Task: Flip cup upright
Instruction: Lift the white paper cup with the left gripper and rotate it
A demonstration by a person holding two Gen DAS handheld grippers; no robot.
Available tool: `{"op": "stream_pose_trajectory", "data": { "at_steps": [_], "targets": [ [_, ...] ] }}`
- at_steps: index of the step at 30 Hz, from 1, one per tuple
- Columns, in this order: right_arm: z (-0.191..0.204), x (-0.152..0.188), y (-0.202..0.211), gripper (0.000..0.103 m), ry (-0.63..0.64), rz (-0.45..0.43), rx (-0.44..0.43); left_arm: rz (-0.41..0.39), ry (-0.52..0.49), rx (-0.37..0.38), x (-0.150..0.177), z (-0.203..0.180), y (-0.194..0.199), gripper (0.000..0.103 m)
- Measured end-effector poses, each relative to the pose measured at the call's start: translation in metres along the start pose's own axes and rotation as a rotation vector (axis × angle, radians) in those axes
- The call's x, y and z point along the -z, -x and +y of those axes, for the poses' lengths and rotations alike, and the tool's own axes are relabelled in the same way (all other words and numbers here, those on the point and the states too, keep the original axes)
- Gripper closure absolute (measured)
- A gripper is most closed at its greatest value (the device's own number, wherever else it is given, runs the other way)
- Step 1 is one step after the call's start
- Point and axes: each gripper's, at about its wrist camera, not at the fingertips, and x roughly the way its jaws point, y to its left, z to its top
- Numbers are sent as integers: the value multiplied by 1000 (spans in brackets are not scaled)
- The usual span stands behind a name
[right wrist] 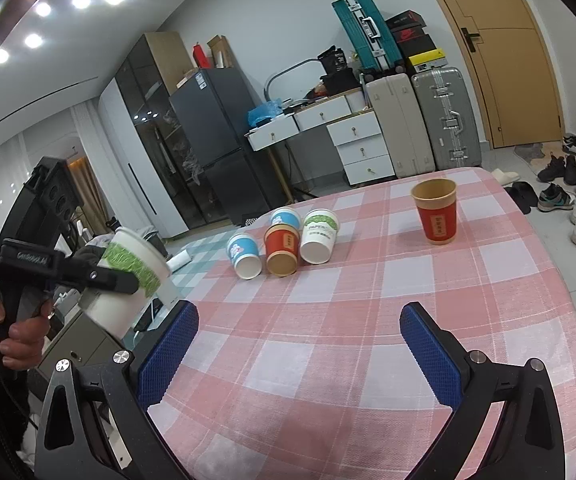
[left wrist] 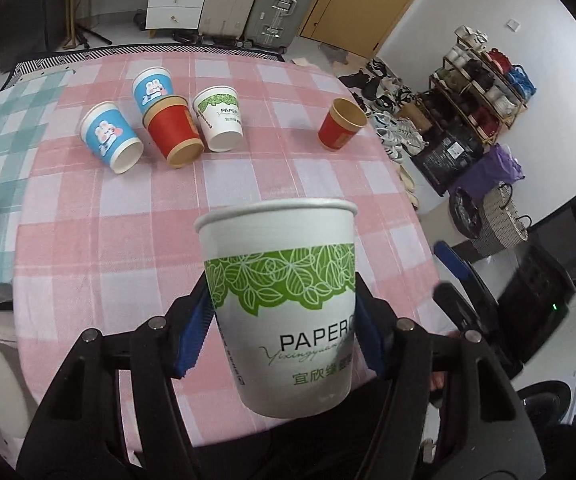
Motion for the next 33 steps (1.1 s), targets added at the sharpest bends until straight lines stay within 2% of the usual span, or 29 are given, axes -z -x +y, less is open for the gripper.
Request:
{"op": "stream_pose_trajectory", "data": {
  "at_steps": [4, 7, 15, 20, 25, 28, 33],
  "targets": [
    [11, 2, -1, 0, 19, 10, -10, 1, 44, 6, 37, 15, 23, 42],
    [17, 6, -3, 0, 30, 24, -16, 12, 91, 8, 66, 30, 21, 42],
    [31, 16, -8, 0, 49, 61, -17, 105, 186, -1, 114, 63, -34, 42],
    [35, 23, -14, 0, 45, 78, -21, 113, 196, -32, 124, 70, -71, 42],
    [37, 25, -18, 0, 58, 96, -20, 131, 219, -23, 124, 75, -96, 42],
    [36, 26, -18, 0, 55, 96, -21, 132, 212, -30, 119, 76, -101, 41],
    [40, 27, -18, 0, 58, 101, -25, 142, 217, -55, 116, 72, -101, 34]
  ]
}}
